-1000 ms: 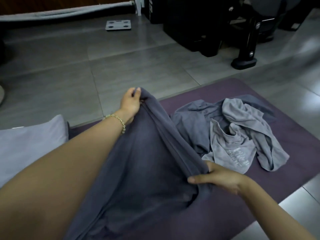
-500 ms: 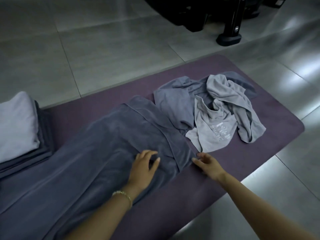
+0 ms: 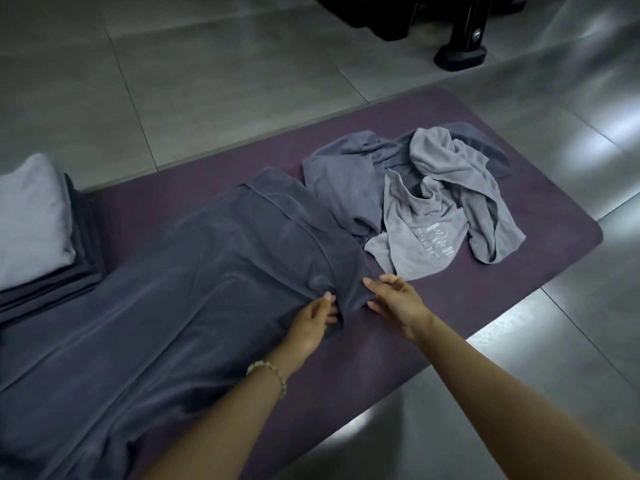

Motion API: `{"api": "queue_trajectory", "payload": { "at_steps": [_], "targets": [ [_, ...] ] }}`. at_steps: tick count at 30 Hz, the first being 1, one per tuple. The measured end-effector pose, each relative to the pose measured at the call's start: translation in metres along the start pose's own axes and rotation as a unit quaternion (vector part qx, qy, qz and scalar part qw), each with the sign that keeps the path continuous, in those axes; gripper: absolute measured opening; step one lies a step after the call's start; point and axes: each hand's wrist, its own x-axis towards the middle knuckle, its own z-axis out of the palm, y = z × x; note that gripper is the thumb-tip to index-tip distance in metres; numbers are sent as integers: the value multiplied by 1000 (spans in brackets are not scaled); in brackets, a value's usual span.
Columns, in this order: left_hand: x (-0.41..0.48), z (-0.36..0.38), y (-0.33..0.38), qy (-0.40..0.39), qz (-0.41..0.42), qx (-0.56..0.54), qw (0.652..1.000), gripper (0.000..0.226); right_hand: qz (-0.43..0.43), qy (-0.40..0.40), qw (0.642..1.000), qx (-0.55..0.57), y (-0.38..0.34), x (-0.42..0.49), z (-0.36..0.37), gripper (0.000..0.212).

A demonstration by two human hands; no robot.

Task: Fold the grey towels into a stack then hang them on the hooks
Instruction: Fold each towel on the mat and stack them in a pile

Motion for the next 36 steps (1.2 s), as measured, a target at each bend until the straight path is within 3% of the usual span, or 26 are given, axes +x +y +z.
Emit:
{"api": "queue_trajectory", "payload": {
  "at_steps": [3,6,8,10,12,15,20,24,28,32,36],
  "targets": [
    [0,15,6,15,-44,-73,996,20,3,-25,998,-64,2,-3,-1,16],
    [-4,28,10,9,-52,-155,986,14,-23,-23,993,-117,1,-9,-17,29],
    [-10,39,10,-14,-60,-177,982,9,-69,16,991,-116,-1,-11,-35,23],
    [-16,51,2,-34,-76,-169,982,9,-99,85,986,-106,2,-10,-55,31],
    [-21,54,-12,-23,-87,-149,985,7,-68,109,989,-78,10,-12,-70,26],
    [-21,41,-24,29,-74,-112,990,4,-19,80,994,-73,20,-14,-75,16],
    [-33,-14,-23,75,-36,-14,996,6,-82,66,989,-104,6,-18,-47,20],
    [-59,-88,-24,133,0,140,981,11,-125,-24,984,-124,1,-30,24,23],
    [-117,-169,-38,200,-31,184,962,29,-172,-134,947,-237,20,-51,99,16],
    [-190,-247,-93,317,-76,228,917,65,-183,-188,868,-420,52,-58,142,7],
    [-252,-289,-141,423,-150,213,868,73,-169,-217,824,-495,84,-71,172,24]
  ]
}}
